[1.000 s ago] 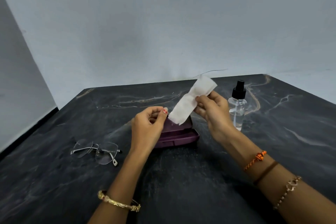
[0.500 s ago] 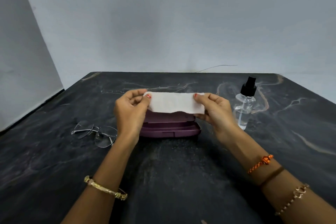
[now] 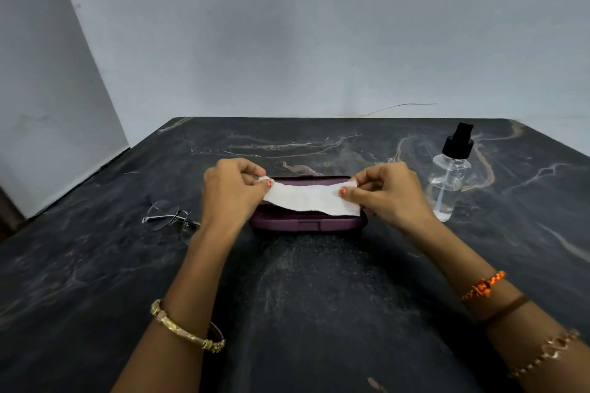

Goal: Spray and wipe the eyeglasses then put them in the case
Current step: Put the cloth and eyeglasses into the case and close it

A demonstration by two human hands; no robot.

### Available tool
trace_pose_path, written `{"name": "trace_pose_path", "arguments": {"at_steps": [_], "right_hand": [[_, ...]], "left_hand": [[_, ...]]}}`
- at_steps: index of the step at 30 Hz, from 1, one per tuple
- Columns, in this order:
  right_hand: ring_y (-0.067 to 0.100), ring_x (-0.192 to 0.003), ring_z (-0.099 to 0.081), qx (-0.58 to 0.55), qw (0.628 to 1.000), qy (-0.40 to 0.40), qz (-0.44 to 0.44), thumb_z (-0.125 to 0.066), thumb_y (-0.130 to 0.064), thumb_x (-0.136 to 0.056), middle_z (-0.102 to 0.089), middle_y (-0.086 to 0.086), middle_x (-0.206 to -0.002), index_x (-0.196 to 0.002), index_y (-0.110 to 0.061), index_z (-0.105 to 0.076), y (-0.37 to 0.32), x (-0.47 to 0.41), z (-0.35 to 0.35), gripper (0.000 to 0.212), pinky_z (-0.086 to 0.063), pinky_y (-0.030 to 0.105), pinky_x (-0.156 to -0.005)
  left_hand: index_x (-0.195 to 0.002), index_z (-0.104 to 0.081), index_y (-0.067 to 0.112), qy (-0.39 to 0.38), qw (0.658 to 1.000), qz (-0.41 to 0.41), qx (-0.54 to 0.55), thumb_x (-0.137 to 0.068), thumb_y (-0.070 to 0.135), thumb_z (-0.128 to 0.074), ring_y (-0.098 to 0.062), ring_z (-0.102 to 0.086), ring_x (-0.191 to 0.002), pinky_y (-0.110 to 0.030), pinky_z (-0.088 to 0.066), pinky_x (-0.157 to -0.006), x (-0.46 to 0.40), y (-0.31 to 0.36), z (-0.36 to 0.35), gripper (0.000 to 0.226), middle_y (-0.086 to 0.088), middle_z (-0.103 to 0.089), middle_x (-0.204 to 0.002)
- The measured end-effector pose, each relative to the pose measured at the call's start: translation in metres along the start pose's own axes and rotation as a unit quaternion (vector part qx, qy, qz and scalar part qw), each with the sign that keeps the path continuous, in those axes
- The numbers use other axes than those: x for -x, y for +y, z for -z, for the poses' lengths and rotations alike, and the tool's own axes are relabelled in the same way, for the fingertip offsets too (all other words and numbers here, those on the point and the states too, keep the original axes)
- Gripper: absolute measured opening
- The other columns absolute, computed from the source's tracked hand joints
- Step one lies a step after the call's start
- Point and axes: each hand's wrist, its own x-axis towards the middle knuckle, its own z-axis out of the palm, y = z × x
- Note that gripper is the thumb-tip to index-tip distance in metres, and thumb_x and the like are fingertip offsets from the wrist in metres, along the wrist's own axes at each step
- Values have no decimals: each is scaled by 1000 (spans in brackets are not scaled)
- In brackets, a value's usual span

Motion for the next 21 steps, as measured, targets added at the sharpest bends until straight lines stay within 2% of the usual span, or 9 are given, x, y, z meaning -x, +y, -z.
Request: {"name": "trace_pose_path", "arguments": {"at_steps": [4,7,12,15,19,21], "right_hand": [[-3,-39,-52,39,999,-2,9,-78,-21,-68,-63,-2,-53,-68,-16,-67,2,-1,4,12,-50,29,-57],[6,-50,-57,68,998,-12,16,-78,-22,-67,-67,4,-61,-73,-11,-69,0,0,3,15,-50,27,-60],[6,-55,-56,113,993,-23,32,-79,-17,-66,-63,-1,-60,-77,-9,-70,-1,1,1,16,-45,15,-56],[3,-54,-54,119,992,-32,28,-79,-15,-66,-58,-7,-55,-76,-10,-69,0,2,2,15,-45,16,-57],[0,-52,-52,125,991,-46,23,-79,-14,-65,-57,-8,-54,-76,-11,-69,-1,3,3,15,-46,17,-58],[1,-53,-54,129,990,-48,21,-79,-12,-65,-58,-7,-54,-75,-11,-69,-2,3,3,15,-49,23,-64]], "left_hand": [[-79,-68,13,-17,999,-18,-40,-69,14,-74,-16,-58,-67,-26,-45,-75,2,3,1,12,7,-55,-53],[-80,-68,13,-32,997,-2,-66,-67,14,-75,-15,-56,-69,-26,-43,-72,1,0,3,14,9,-52,-54],[-71,-65,19,-97,986,27,-131,-65,18,-77,-24,-62,-81,-32,-48,-75,4,-1,1,14,-1,-62,-68],[-68,-63,23,-109,982,45,-145,-64,20,-78,-25,-63,-86,-35,-50,-78,3,0,1,16,-8,-70,-82],[-67,-62,25,-115,980,56,-153,-63,20,-80,-24,-63,-90,-38,-50,-84,5,3,1,19,-9,-71,-87],[-68,-63,24,-121,979,59,-156,-62,18,-80,-24,-63,-91,-39,-49,-88,6,4,1,19,-9,-71,-86]]}}
